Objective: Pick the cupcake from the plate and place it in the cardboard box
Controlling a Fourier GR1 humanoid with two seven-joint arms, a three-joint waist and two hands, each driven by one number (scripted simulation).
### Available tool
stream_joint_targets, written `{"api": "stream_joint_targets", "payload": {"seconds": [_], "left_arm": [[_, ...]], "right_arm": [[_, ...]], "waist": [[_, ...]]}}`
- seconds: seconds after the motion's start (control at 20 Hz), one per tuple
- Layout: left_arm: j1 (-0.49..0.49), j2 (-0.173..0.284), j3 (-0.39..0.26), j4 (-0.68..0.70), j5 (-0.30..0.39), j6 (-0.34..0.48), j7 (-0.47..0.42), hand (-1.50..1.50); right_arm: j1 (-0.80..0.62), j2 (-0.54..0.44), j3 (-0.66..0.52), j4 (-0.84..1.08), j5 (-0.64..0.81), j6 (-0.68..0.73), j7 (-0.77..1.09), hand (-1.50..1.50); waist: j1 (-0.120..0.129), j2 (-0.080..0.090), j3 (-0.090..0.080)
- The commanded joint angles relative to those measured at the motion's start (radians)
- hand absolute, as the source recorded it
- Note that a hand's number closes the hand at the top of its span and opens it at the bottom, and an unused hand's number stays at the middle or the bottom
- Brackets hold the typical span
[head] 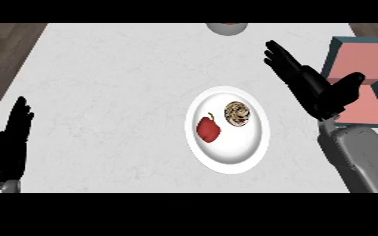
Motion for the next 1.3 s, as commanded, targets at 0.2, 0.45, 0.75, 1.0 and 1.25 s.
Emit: {"api": "stream_joint_targets", "payload": {"seconds": [0.2,0.45,0.75,1.0,1.25], "left_arm": [[-0.124,0.081,-0.091,-0.115,-0.05,-0.144,-0.068,0.0],[-0.134,0.042,-0.215,-0.162,-0.062,-0.232,-0.094,0.0],[-0.211,0.015,-0.244,-0.134,-0.068,-0.279,-0.11,0.0],[-0.271,0.041,-0.202,-0.104,-0.051,-0.328,-0.1,0.0],[-0.268,0.011,-0.238,-0.113,-0.059,-0.342,-0.114,0.0]], "right_arm": [[-0.04,-0.094,-0.164,-0.126,0.212,-0.355,-0.015,-1.5],[0.091,-0.186,-0.108,-0.172,0.477,-0.56,0.134,-1.5],[0.227,-0.232,0.106,-0.369,0.804,-0.602,0.251,-1.5],[0.221,-0.307,0.175,-0.524,0.953,-0.437,0.535,-1.5],[0.093,-0.298,0.305,-0.494,0.972,-0.154,0.764,-1.5]], "waist": [[-0.157,-0.048,-0.021],[-0.133,-0.031,-0.022],[-0.063,-0.014,-0.021],[-0.039,-0.012,-0.021],[0.002,-0.006,-0.022]]}}
